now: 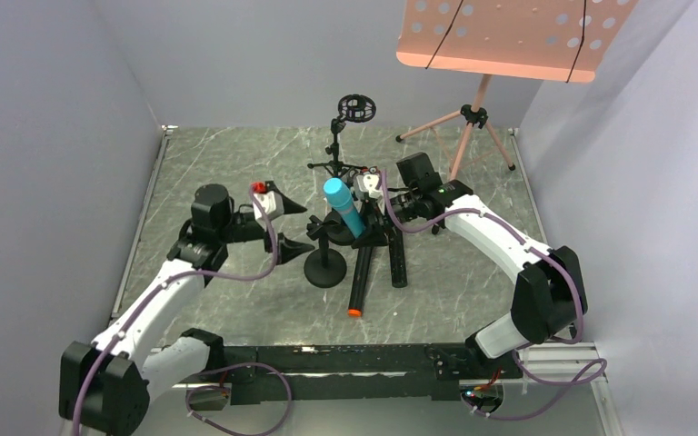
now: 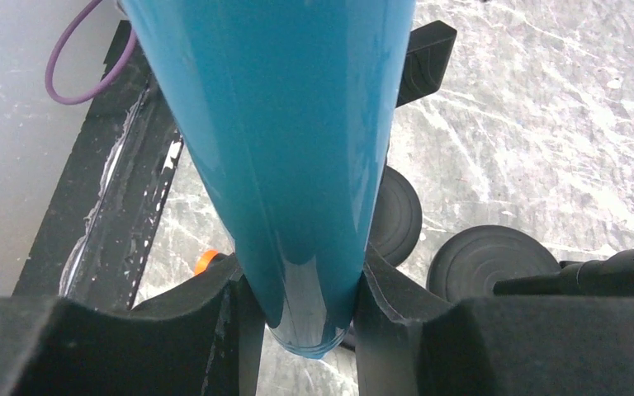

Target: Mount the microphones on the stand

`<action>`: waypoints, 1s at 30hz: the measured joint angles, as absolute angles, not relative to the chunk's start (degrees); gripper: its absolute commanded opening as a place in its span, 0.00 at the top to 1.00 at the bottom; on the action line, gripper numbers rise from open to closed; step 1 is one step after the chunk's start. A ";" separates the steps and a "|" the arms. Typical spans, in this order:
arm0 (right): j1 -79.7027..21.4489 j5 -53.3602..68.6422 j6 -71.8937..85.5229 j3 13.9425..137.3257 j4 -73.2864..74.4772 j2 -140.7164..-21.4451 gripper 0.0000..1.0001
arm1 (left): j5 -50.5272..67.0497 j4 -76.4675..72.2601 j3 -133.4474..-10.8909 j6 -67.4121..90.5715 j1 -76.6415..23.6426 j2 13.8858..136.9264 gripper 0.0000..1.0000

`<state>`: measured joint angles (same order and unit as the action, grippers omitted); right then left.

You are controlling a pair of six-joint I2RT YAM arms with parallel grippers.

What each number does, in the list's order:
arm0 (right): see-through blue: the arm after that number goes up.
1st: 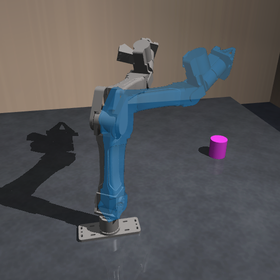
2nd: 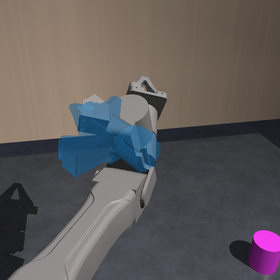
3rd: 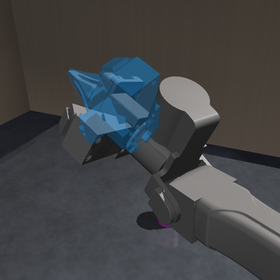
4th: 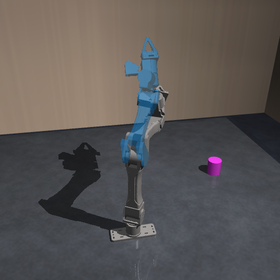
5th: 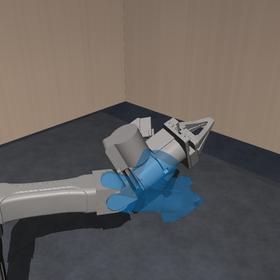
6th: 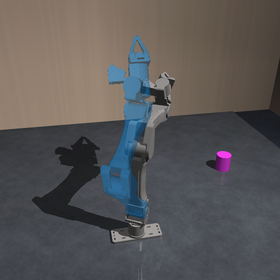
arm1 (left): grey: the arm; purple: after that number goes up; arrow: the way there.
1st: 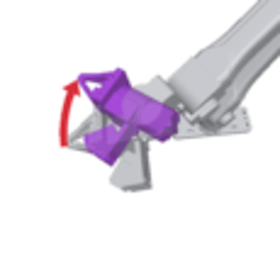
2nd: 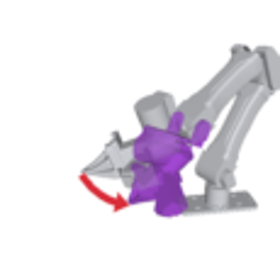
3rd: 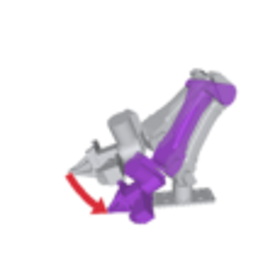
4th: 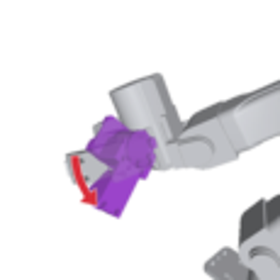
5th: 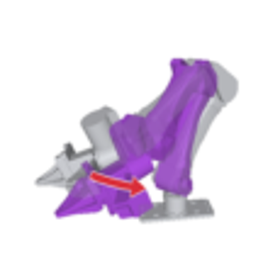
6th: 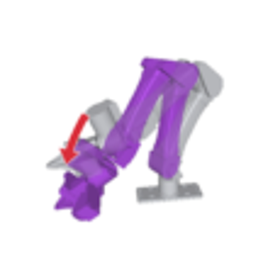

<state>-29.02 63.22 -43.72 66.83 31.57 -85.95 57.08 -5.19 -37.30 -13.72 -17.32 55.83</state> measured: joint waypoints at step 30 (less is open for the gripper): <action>-28.58 63.29 -44.40 66.02 31.64 -86.28 0.96 | 66.08 2.57 -47.46 -20.14 -17.26 71.92 0.60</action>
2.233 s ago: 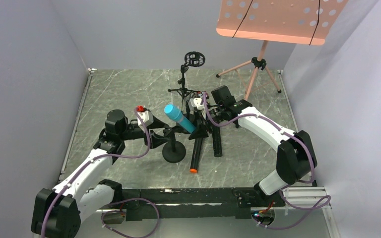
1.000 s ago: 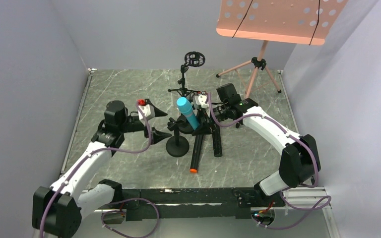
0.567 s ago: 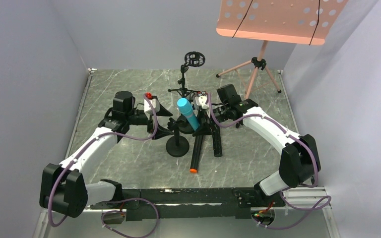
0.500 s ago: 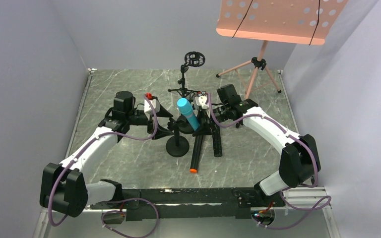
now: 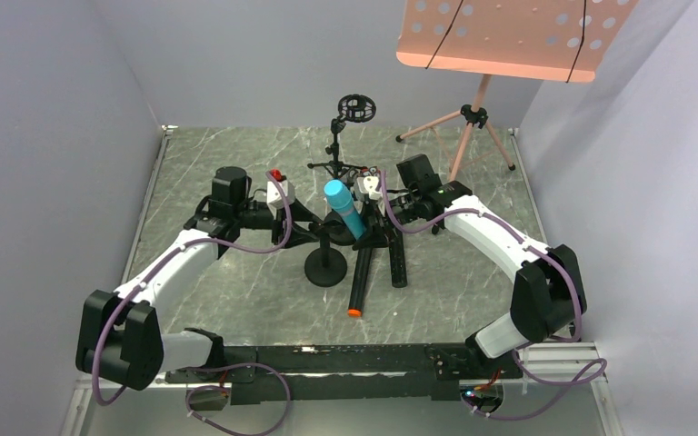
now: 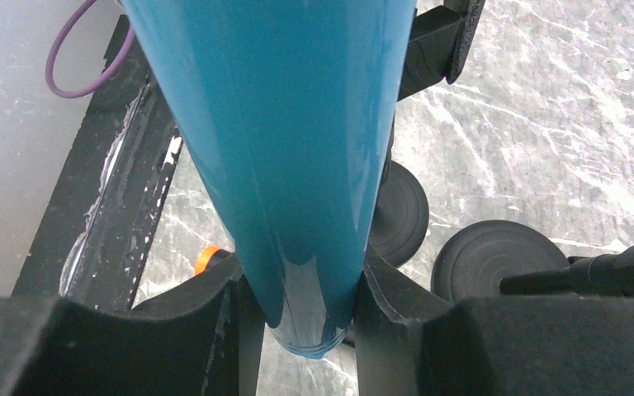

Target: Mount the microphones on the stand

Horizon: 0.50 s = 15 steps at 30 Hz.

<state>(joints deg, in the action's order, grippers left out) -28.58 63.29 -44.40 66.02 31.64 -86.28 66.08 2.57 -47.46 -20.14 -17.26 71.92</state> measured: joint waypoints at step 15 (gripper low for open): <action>-28.58 63.02 -44.97 66.37 31.90 -88.73 0.96 | 64.42 1.13 -45.30 -20.12 -17.85 69.14 0.32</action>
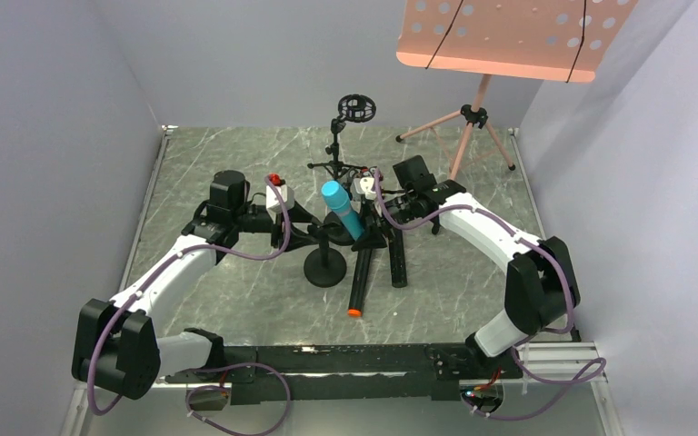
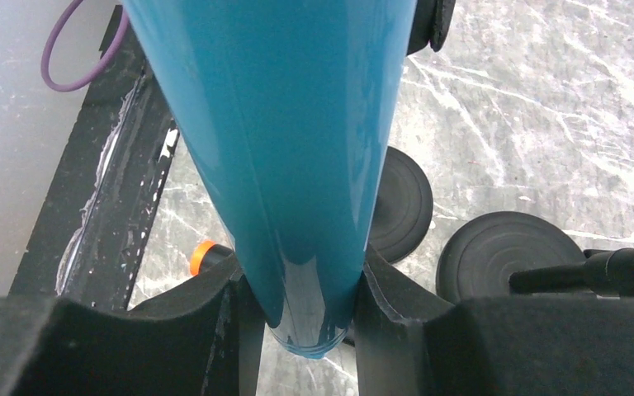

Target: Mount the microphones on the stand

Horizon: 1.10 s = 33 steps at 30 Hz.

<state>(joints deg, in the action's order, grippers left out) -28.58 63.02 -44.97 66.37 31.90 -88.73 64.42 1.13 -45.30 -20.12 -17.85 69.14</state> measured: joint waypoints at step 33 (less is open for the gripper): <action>-28.60 61.89 -45.95 67.68 33.08 -89.58 0.96 | 66.13 7.31 -50.50 -24.67 -17.87 73.08 0.73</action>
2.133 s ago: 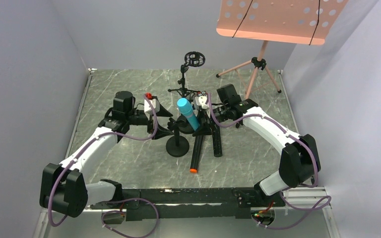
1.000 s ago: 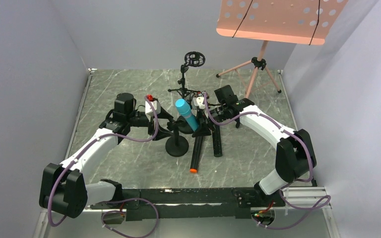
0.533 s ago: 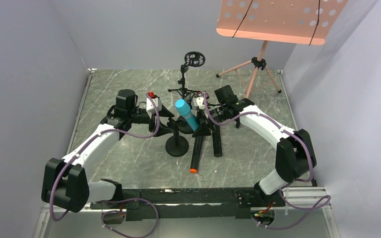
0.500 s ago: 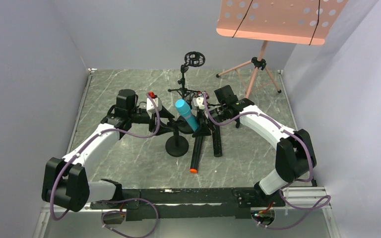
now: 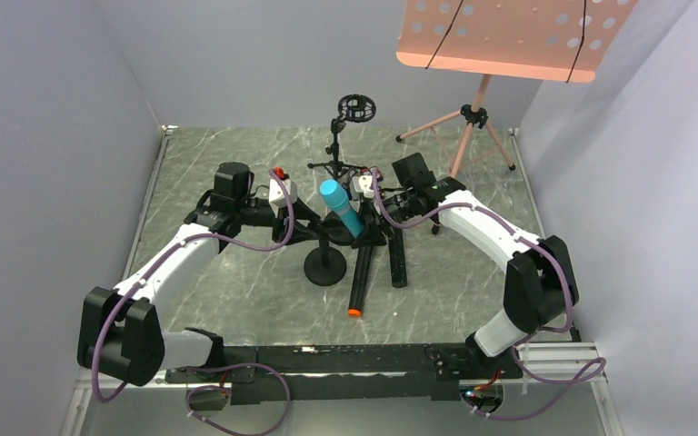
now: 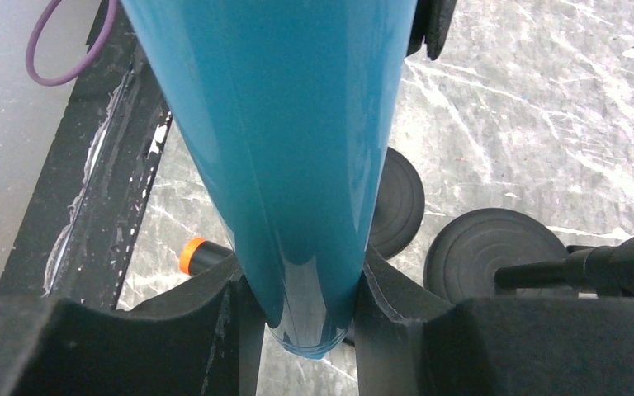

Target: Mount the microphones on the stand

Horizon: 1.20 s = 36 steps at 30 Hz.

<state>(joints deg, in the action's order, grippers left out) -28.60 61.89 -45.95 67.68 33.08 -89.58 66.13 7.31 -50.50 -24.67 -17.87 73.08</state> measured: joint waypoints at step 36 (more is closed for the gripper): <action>-29.36 59.81 -47.07 69.84 33.76 -91.98 0.96 | 64.97 8.21 -48.03 -24.99 -17.89 70.35 0.72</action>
